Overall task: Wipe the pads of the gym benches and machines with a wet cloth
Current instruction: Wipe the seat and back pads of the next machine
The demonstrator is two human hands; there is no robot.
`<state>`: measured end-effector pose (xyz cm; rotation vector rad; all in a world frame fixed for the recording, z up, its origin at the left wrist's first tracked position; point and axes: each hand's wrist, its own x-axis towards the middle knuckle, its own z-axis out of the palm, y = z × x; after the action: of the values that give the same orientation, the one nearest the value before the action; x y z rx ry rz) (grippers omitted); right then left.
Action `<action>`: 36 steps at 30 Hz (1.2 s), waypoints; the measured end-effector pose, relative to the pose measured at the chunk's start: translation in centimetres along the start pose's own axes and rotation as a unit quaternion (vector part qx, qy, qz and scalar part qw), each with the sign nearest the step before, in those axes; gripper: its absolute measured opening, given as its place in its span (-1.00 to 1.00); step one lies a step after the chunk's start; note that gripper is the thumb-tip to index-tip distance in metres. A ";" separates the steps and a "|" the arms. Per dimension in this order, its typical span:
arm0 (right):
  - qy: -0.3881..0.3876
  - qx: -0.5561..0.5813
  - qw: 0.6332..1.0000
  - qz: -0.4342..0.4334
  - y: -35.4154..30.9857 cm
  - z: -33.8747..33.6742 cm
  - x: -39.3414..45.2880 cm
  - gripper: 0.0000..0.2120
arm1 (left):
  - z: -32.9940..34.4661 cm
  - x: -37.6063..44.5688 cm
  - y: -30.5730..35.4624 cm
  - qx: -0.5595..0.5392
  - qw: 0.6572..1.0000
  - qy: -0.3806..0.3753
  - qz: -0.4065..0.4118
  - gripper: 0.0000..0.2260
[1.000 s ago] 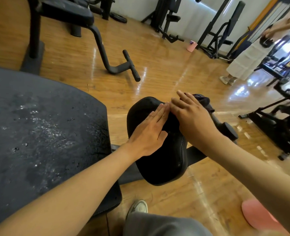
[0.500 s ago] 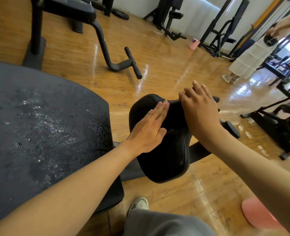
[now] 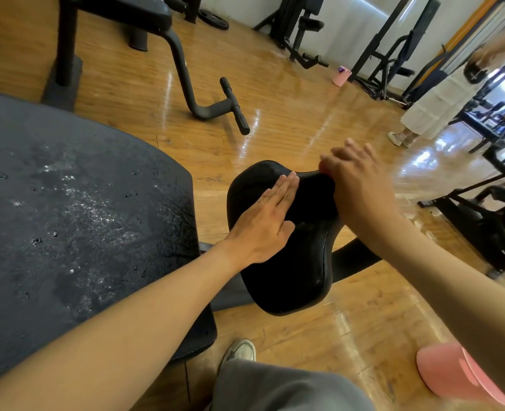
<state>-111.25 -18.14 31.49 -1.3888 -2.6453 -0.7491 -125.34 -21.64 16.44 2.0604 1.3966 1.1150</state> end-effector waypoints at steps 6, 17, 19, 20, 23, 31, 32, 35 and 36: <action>-0.019 -0.001 0.996 -0.084 -1.2 1.0 -1.6 -0.58 | 0.1 0.0 0.0 -0.032 0.999 0.000 -0.011 -0.32; 0.001 0.008 1.000 -0.017 -0.3 0.0 -0.6 -0.51 | 0.5 -0.1 0.5 0.024 0.999 0.013 -0.018 -0.07; 0.008 -0.019 1.000 -0.012 -0.4 0.0 -0.6 -0.54 | 0.7 -0.1 0.6 0.032 0.999 0.017 -0.013 -0.07; 0.001 -0.029 0.999 -0.032 -0.7 0.5 -0.9 -0.55 | 0.8 -0.1 0.6 0.030 0.999 0.018 -0.013 -0.07; 0.013 -0.009 0.997 -0.079 -0.5 1.0 -1.4 -0.58 | 0.8 -0.1 0.5 0.026 0.999 0.023 -0.011 -0.07; 0.024 0.009 0.994 -0.104 -0.4 1.8 -1.9 -0.53 | 1.0 -0.1 0.4 0.019 0.999 0.031 -0.011 -0.07; 0.030 0.020 0.995 -0.092 0.0 1.5 -1.7 -0.55 | 0.9 -0.1 0.3 0.020 0.999 0.030 -0.012 -0.08; 0.054 0.033 0.998 -0.013 0.8 0.7 -1.1 -0.60 | 0.8 -0.1 0.4 0.032 0.999 0.034 -0.008 -0.08; 0.054 0.025 0.998 -0.020 0.6 0.8 -1.2 -0.59 | 0.9 -0.1 0.4 0.033 0.999 0.036 -0.009 -0.08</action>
<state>-109.92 -18.45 30.68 -1.2501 -2.5963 -0.7359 -124.41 -21.79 16.19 2.0669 1.5024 1.1619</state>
